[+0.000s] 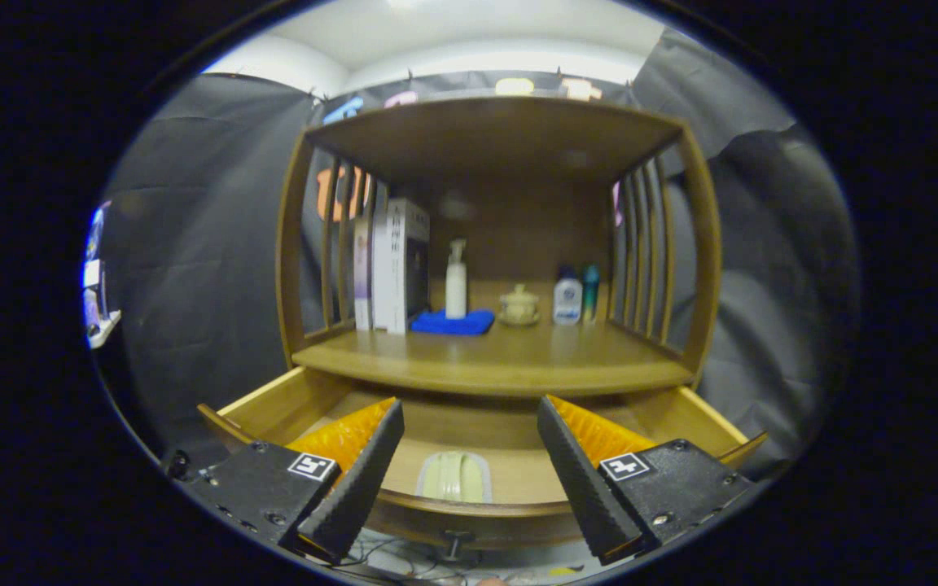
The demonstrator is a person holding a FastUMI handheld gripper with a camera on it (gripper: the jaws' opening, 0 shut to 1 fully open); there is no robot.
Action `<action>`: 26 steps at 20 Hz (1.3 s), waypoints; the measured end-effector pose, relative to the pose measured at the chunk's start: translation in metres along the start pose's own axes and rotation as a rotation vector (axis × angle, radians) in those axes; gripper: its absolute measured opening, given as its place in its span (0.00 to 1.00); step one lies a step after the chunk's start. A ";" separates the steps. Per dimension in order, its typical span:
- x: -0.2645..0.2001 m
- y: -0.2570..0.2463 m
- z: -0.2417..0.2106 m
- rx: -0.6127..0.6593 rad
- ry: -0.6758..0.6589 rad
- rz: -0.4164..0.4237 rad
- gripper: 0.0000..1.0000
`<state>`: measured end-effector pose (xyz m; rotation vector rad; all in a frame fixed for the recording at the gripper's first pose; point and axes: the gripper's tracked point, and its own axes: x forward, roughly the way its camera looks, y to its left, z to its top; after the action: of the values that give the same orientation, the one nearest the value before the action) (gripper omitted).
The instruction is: Pull open the drawer, take out the items inside it, and place them on the countertop above the cabinet.
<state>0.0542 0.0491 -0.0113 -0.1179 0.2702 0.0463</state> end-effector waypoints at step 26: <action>0.070 0.004 -0.083 0.075 0.574 0.044 0.16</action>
<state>0.0991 0.0450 -0.1098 -0.0484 0.8472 0.0452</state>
